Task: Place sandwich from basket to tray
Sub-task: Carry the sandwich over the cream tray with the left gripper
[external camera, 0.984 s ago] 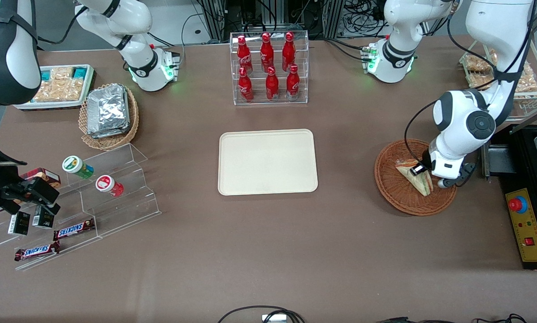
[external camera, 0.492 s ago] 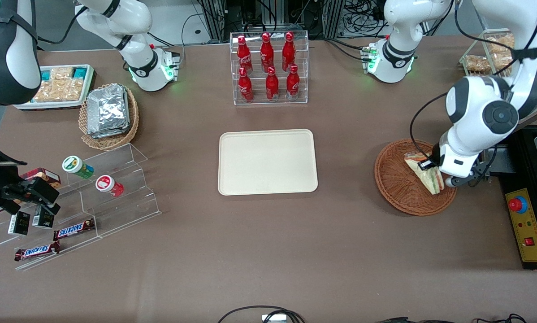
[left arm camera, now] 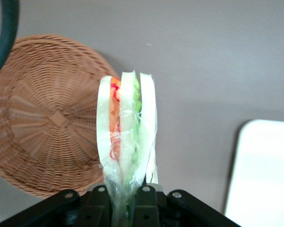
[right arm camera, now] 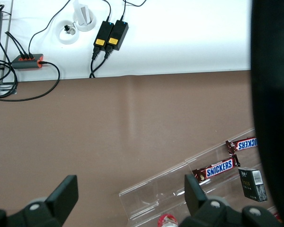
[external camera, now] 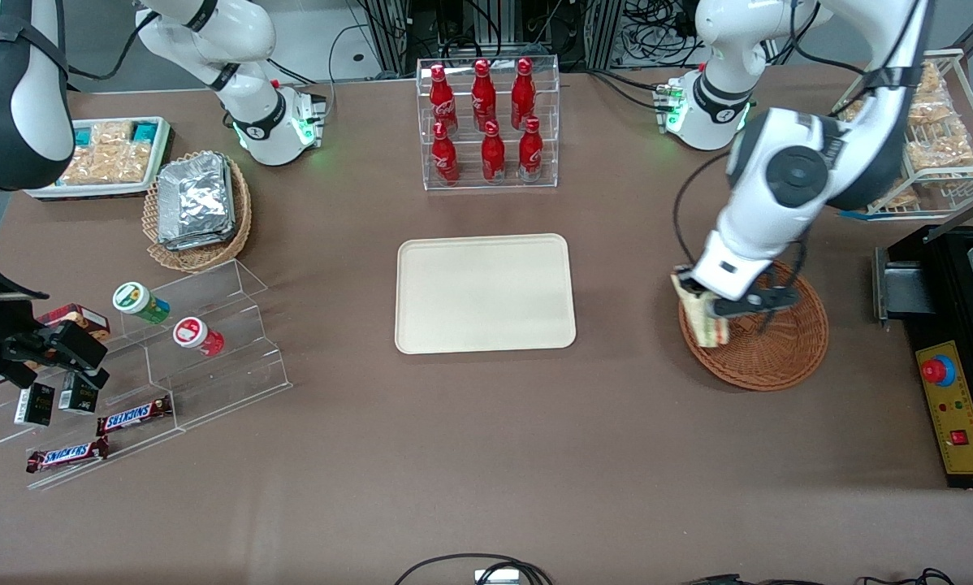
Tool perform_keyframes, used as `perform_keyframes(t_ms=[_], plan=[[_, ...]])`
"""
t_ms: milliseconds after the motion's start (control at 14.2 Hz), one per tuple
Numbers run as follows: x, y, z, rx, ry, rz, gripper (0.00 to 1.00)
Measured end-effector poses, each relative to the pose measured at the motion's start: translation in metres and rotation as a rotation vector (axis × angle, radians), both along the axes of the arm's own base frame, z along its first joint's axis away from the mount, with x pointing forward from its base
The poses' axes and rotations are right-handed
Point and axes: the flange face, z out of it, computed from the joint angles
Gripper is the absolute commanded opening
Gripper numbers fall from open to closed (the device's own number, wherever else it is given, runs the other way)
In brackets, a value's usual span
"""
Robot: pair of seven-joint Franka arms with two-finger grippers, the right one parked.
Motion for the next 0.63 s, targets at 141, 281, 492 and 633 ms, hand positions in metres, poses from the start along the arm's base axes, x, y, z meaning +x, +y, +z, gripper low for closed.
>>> perform_keyframes(t_ms=[141, 281, 492, 633], plan=[[-0.011, -0.039, 0.007, -0.013, -0.011, -0.073, 0.00], [-0.021, -0.070, 0.010, -0.027, -0.014, -0.131, 0.00], [-0.039, -0.110, 0.002, -0.038, 0.003, -0.209, 0.00], [-0.049, -0.139, -0.009, -0.033, 0.015, -0.216, 0.00]])
